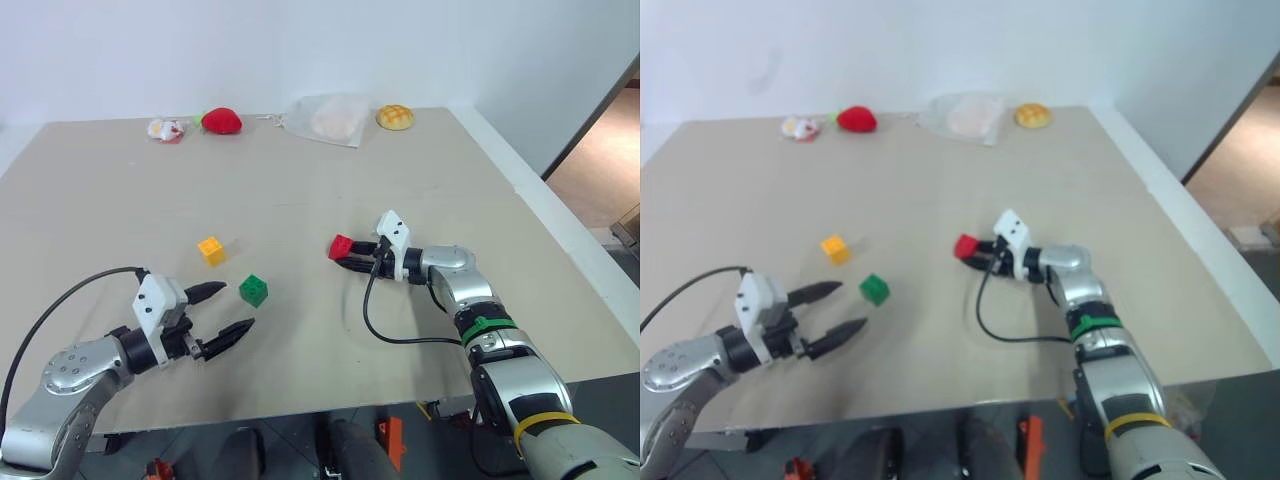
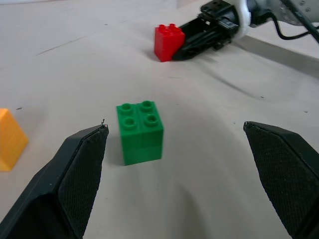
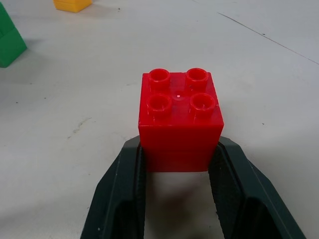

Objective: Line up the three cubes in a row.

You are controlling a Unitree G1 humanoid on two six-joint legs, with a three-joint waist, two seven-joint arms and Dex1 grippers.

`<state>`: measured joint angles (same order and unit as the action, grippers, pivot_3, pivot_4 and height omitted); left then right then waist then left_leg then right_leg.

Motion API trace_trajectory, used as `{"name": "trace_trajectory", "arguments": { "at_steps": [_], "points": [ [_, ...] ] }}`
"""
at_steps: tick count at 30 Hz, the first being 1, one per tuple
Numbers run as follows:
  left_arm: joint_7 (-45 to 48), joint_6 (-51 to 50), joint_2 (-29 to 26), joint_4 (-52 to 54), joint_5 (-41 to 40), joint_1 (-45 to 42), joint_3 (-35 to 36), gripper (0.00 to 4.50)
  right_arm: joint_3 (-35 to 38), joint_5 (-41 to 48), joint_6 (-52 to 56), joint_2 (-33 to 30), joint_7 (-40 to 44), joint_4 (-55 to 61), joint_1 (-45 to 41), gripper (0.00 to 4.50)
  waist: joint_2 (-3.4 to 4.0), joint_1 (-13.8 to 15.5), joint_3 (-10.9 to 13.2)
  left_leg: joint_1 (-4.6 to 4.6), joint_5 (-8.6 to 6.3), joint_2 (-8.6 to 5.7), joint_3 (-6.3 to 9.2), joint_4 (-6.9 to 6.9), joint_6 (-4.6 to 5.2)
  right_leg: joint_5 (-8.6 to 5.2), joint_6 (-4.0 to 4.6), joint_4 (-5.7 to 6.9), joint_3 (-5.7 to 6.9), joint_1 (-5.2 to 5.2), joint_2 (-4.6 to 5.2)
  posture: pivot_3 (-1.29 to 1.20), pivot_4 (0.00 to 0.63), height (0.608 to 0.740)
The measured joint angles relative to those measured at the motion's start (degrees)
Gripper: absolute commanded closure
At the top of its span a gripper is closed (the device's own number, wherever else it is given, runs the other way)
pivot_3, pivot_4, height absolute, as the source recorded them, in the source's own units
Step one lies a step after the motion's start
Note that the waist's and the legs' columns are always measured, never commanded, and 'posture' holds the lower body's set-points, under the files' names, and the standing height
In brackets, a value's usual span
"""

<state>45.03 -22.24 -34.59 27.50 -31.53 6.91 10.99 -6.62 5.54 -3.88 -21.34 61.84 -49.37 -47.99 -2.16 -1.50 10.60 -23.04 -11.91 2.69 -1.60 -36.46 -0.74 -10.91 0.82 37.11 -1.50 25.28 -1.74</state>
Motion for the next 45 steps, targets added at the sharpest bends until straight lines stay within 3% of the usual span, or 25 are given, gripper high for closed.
{"name": "trace_trajectory", "arguments": {
  "at_steps": [5, 14, 20, 42, 44, 45],
  "points": [
    [-1.0, -0.1, 0.3, -0.7, -0.5, -1.5, 0.8, 0.00, -0.1, -0.6, -0.6, -0.7, 1.2, -0.4, -0.2, 3.30, 0.00, 0.0, 0.0, 0.00, 0.00, 0.00, -0.01, 0.00, 0.00, 0.00, 0.01, 0.01, 0.00, 0.00, 0.00, 0.00, 0.150, 0.740],
    [-1.0, -0.2, 0.2, -1.9, -1.2, -1.1, 2.2, 0.00, -0.3, -0.6, -2.5, -13.9, 18.0, 0.9, -0.2, 3.30, -0.01, 0.1, 0.0, 0.04, 0.00, -0.08, -0.13, 0.00, 0.00, -0.02, -0.02, -0.01, -0.13, -0.01, 0.08, 0.00, 0.150, 0.740],
    [-0.8, -0.5, 0.2, -2.0, -1.4, -1.4, 2.3, 0.00, -2.6, -0.6, -4.5, -13.3, 24.8, 2.6, 1.4, 3.30, -0.01, -0.8, 0.0, 0.27, 0.01, 0.15, -0.08, 0.00, 0.01, 0.04, 0.14, 0.15, -0.16, -0.03, -0.14, 0.00, 0.150, 0.740],
    [-0.9, -1.9, -0.8, -1.7, -2.4, -0.3, 3.0, 0.00, -9.7, 3.7, -6.5, -12.4, 26.1, 8.7, 3.3, 3.30, -0.01, -1.1, 0.0, 0.48, 0.00, 0.30, -0.18, 0.14, 0.00, -0.12, 0.44, 0.22, -0.37, -0.06, -0.52, 0.00, 0.150, 0.740],
    [-1.0, -1.9, -0.9, -1.8, -2.0, -0.2, 2.9, 0.00, -9.6, 2.7, -7.1, -11.9, 25.9, 7.8, 2.9, 2.27, -0.02, -1.1, 0.0, 0.50, 0.00, 0.30, -0.19, 0.14, 0.00, -0.15, 0.49, 0.21, -0.38, -0.07, -0.52, 0.00, 0.150, 0.740],
    [-1.0, -1.9, -1.0, -1.8, -1.9, -0.2, 2.8, 0.00, -9.7, 2.1, -7.2, -11.7, 25.6, 7.3, 2.7, 1.96, -0.03, -1.1, 0.0, 0.54, 0.00, 0.31, -0.20, 0.14, 0.00, -0.15, 0.49, 0.21, -0.40, -0.09, -0.54, 0.00, 0.150, 0.740]
  ]
}}
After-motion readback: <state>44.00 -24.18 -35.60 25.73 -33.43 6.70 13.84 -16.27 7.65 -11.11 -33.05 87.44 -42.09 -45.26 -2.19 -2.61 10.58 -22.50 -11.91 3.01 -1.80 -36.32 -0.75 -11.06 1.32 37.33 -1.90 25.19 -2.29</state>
